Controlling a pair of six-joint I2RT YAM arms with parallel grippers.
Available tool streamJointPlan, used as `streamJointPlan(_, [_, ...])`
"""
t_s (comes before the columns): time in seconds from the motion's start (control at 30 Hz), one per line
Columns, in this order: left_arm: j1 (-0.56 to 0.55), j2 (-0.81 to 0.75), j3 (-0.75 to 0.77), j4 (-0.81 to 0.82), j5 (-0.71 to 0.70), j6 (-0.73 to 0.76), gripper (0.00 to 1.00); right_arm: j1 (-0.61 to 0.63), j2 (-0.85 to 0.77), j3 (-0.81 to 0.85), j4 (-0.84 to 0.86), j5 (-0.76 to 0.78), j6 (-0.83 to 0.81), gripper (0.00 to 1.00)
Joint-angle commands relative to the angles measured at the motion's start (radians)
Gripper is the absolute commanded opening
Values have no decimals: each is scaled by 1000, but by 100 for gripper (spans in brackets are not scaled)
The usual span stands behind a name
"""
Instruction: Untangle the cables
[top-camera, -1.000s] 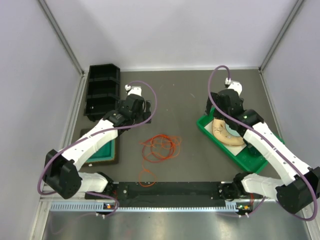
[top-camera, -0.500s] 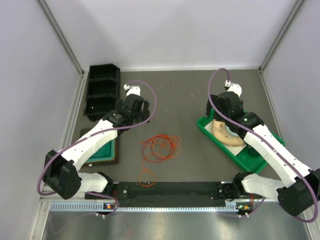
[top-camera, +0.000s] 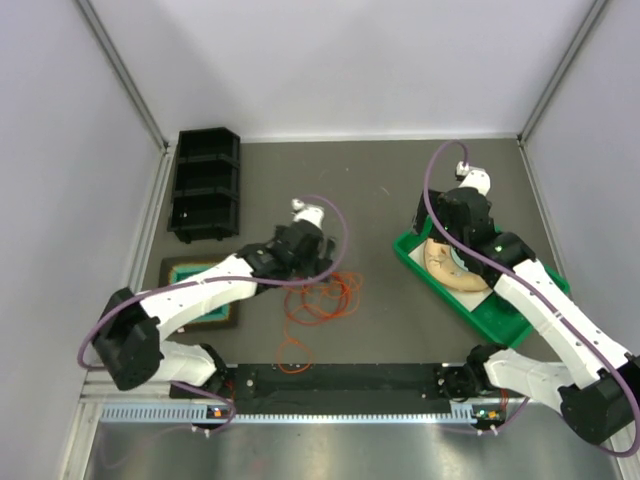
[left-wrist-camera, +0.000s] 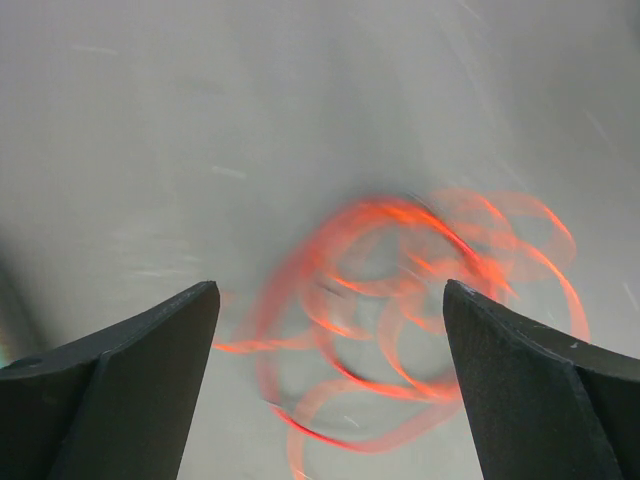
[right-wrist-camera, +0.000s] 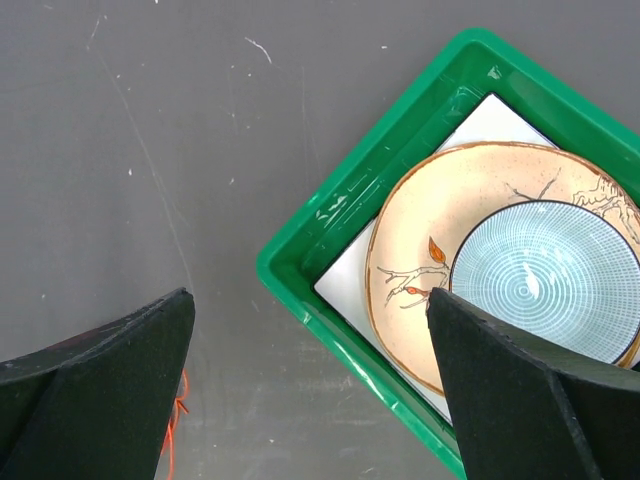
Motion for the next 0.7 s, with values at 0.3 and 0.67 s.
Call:
streamJointPlan(0.3, [-152, 232, 157, -132, -32, -75, 77, -1, 22, 30, 55, -50, -1, 99])
streamJointPlan(0.67, [-134, 353, 229, -27, -83, -73, 0, -1, 13, 33, 74, -72, 5, 99])
